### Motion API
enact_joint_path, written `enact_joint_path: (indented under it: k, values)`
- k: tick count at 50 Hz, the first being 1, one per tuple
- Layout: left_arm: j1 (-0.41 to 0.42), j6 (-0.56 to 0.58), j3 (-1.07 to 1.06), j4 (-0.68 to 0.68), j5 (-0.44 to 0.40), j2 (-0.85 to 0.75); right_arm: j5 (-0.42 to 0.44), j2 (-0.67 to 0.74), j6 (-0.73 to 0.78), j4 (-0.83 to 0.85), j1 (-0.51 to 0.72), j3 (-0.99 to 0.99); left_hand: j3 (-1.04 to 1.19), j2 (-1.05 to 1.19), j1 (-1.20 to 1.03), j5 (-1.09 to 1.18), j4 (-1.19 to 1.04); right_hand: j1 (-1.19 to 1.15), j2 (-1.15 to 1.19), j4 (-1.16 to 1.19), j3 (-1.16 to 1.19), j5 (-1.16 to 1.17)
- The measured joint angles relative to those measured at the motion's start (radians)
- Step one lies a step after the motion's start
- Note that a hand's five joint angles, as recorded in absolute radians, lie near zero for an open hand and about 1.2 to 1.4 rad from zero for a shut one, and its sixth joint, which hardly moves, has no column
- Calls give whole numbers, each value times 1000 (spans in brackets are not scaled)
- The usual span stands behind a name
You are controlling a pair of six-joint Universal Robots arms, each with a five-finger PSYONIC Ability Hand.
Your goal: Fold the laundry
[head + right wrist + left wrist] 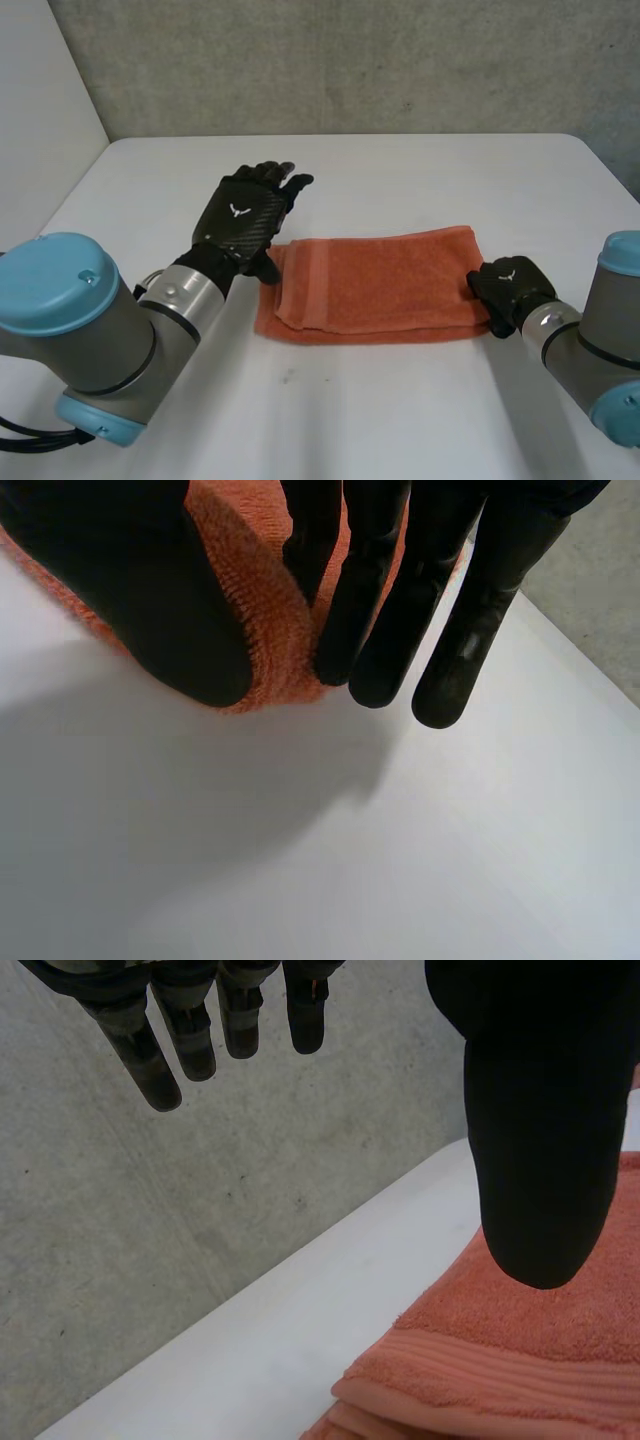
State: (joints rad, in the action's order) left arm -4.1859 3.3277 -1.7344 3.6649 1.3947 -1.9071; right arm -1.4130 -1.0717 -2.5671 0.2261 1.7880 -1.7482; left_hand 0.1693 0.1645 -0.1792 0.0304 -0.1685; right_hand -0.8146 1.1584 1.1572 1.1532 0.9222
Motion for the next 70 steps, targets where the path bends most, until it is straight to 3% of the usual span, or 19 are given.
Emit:
enact_joint_path:
  k: [7,14,20,26,27,28,32,37,40,47,53,59,70]
  values:
    - [-23,0,-54,-1,2,48,-10,10,-10,8,49,115,0,0,0,0,0,-73,21,33,30,21]
    - [-59,-2,-92,-9,2,104,-17,18,-54,-14,291,294,0,0,0,0,0,-73,21,33,30,39]
    - [-91,-5,-107,-15,3,142,9,120,-81,-56,512,431,0,0,0,0,0,-93,21,34,30,39]
    - [-106,-7,-108,-16,2,152,21,228,-83,-111,623,508,0,0,0,0,0,-87,11,31,28,44]
    - [-108,-8,-106,-16,2,153,10,244,-85,-127,634,522,0,0,0,0,0,177,-322,-289,-290,-246]
    - [-109,-9,-104,-16,1,152,-3,247,-89,-138,638,527,0,0,0,0,0,408,-556,-532,-553,-469]
    - [-110,-10,-92,-15,-1,149,-51,207,-130,-148,618,524,0,0,0,0,0,596,-899,-896,-894,-818]
    - [-101,-11,-64,-16,-3,138,-78,127,-230,-131,556,493,0,0,0,0,0,600,-936,-921,-938,-850]
    - [-70,-18,-14,-30,-4,103,-86,53,-368,-115,485,461,0,0,0,0,0,600,-936,-921,-938,-850]
    - [-2,-73,87,-102,-2,6,-79,27,-502,-134,418,443,0,0,0,0,0,600,-936,-921,-938,-850]
    - [28,-140,157,-209,9,-88,-49,86,-518,-190,389,462,1,2,0,0,-1,600,-936,-921,-938,-850]
    - [30,-169,183,-309,82,-151,-8,185,-510,-257,380,516,2,3,0,0,-2,600,-936,-921,-938,-850]
    - [4,-158,166,-336,177,-189,-8,270,-461,-315,368,600,0,1,0,-3,0,600,-936,-921,-938,-855]
